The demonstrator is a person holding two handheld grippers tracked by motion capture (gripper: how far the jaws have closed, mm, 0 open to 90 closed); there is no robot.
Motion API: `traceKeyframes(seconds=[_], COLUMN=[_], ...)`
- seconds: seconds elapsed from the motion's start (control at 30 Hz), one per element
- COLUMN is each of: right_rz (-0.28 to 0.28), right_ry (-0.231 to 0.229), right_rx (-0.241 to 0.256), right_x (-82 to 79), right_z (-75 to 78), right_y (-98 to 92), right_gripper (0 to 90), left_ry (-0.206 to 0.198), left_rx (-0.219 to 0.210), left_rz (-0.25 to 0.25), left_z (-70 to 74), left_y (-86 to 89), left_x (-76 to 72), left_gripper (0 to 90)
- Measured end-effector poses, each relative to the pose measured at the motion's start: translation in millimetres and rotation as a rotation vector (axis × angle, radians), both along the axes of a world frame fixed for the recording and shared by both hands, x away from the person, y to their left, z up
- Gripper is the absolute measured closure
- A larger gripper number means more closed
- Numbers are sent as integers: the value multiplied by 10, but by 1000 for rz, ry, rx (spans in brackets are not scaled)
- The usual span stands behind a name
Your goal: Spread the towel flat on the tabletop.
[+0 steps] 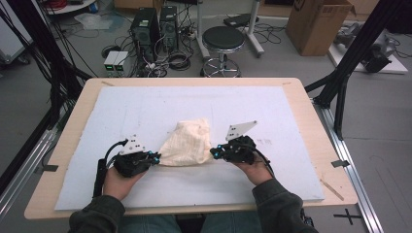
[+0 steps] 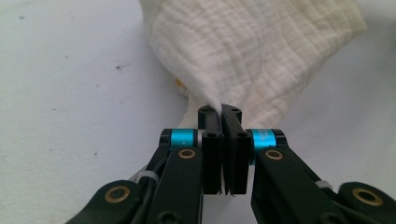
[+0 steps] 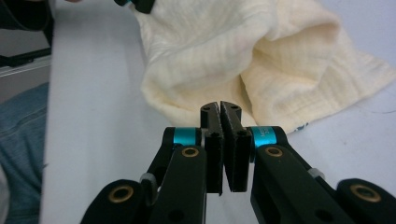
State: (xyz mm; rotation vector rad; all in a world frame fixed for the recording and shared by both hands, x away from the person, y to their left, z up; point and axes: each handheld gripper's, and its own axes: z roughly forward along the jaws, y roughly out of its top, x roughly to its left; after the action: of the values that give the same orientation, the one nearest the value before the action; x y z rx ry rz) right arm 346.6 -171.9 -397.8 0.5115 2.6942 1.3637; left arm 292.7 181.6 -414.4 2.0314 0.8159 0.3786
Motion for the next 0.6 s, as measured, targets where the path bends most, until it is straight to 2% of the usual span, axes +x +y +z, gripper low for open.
traceKeyframes(seconds=[0.13, 0.27, 0.37, 0.47, 0.6], right_rz=[10, 44, 76, 98, 90], right_ry=[-5, -17, 12, 23, 7], right_rx=[-17, -48, -75, -103, -47], right_x=[-148, -357, -505, -584, -557], right_z=[47, 34, -49, -131, -38], right_y=[-101, -150, -155, -138, -181], right_gripper=[880, 879, 879, 847, 759], left_ry=[6, 15, 18, 13, -16], left_rx=[10, 28, 49, 40, -1], left_rz=[-27, -56, -96, -127, -127], left_z=[16, 0, -28, -26, 29], left_y=[-70, -145, -180, -180, -104], left_x=[-82, -214, -302, -331, -300], left_gripper=[865, 865, 838, 687, 558])
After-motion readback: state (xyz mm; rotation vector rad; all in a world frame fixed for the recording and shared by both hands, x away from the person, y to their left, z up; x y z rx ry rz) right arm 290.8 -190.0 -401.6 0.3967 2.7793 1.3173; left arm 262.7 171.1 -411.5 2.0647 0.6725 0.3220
